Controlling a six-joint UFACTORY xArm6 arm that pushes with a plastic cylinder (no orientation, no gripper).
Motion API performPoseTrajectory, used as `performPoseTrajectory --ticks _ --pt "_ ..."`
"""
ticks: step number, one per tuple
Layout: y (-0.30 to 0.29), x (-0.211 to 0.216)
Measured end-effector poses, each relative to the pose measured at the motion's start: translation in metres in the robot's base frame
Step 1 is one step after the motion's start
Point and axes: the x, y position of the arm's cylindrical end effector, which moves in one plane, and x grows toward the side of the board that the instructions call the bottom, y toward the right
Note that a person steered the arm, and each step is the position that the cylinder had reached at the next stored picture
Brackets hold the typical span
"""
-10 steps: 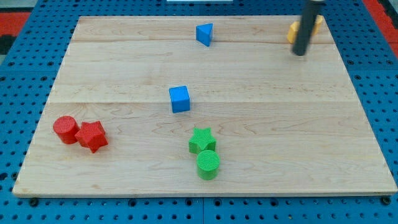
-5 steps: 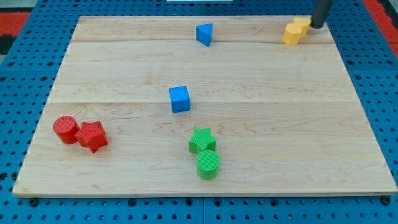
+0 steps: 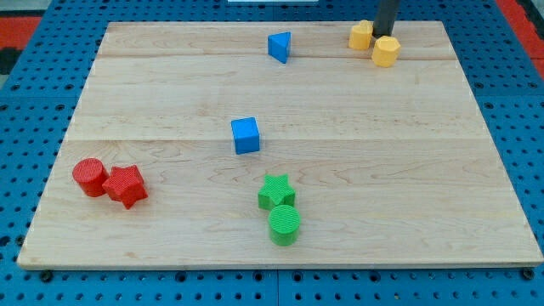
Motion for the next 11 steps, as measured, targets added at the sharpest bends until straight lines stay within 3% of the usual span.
performPoseTrajectory --ticks 3,6,9,10,11 --pt "-0.007 -0.014" --pt "-0.124 -0.031" --pt "-0.111 -0.026" --pt "-0.140 0.000" --pt "-0.121 -0.002"
